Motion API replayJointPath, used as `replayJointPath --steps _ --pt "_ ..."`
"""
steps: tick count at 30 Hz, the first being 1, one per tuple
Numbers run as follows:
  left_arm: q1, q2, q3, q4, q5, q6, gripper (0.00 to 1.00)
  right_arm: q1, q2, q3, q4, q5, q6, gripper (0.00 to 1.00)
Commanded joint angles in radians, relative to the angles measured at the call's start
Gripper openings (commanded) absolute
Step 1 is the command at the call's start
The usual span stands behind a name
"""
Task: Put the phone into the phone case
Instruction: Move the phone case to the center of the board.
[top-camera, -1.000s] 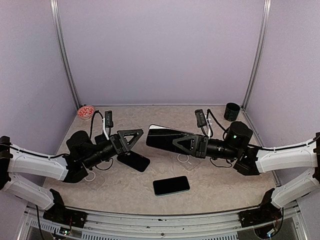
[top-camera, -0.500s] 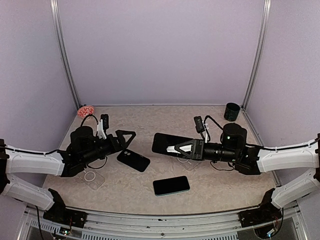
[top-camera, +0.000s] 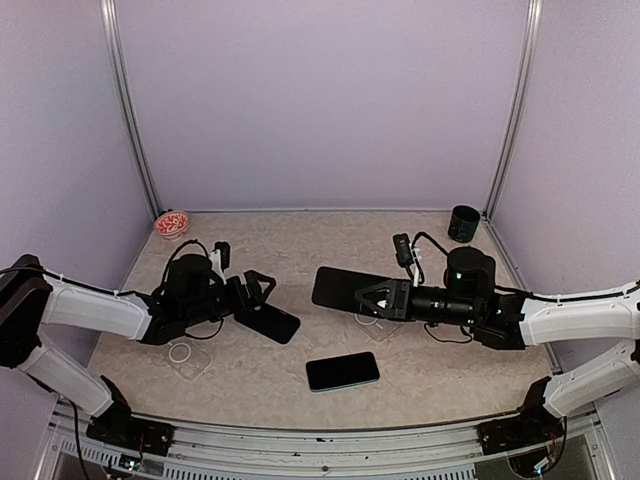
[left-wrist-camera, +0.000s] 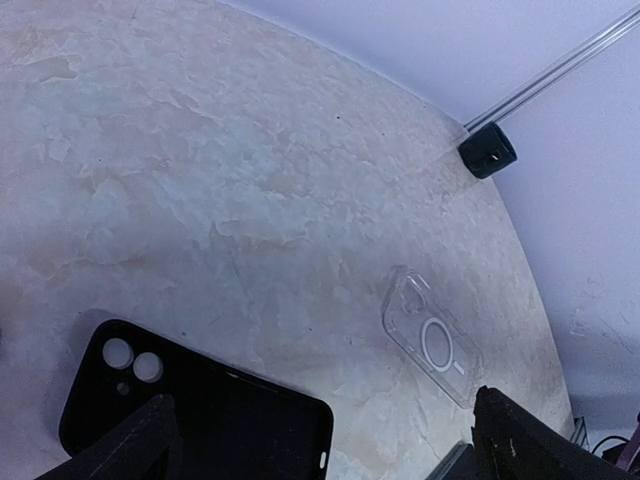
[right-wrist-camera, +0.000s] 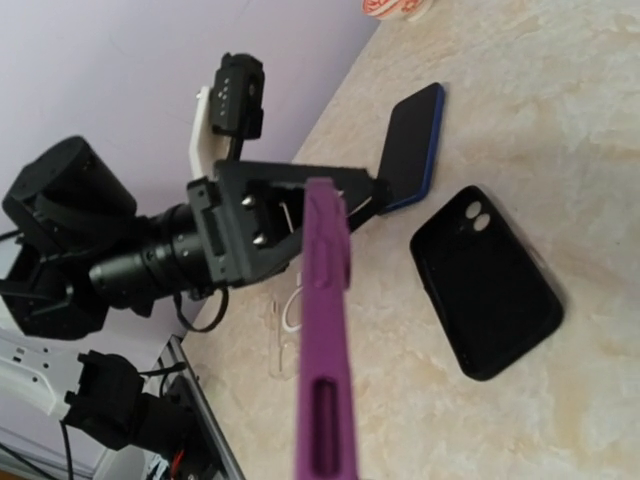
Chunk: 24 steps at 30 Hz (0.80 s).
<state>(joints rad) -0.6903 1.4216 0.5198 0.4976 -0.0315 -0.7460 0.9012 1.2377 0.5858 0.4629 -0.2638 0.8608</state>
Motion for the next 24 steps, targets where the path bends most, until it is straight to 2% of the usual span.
replayJointPath --steps 1,5,13,18,24 --pt "0.013 0.060 0.085 -0.080 -0.068 0.055 0.99 0.007 -0.030 -0.004 0.024 0.014 0.000 0.00" --pt "0.014 0.120 0.156 -0.178 -0.117 0.086 0.99 0.007 -0.034 0.006 0.005 0.012 -0.004 0.00" --pt "0.035 0.178 0.178 -0.235 -0.129 0.099 0.94 0.007 -0.040 0.025 -0.050 0.021 -0.017 0.00" --pt "0.044 0.220 0.199 -0.268 -0.125 0.120 0.87 0.007 -0.029 0.034 -0.068 0.029 -0.015 0.00" --pt "0.052 0.258 0.215 -0.291 -0.132 0.127 0.73 0.007 -0.012 0.040 -0.069 0.020 -0.011 0.00"
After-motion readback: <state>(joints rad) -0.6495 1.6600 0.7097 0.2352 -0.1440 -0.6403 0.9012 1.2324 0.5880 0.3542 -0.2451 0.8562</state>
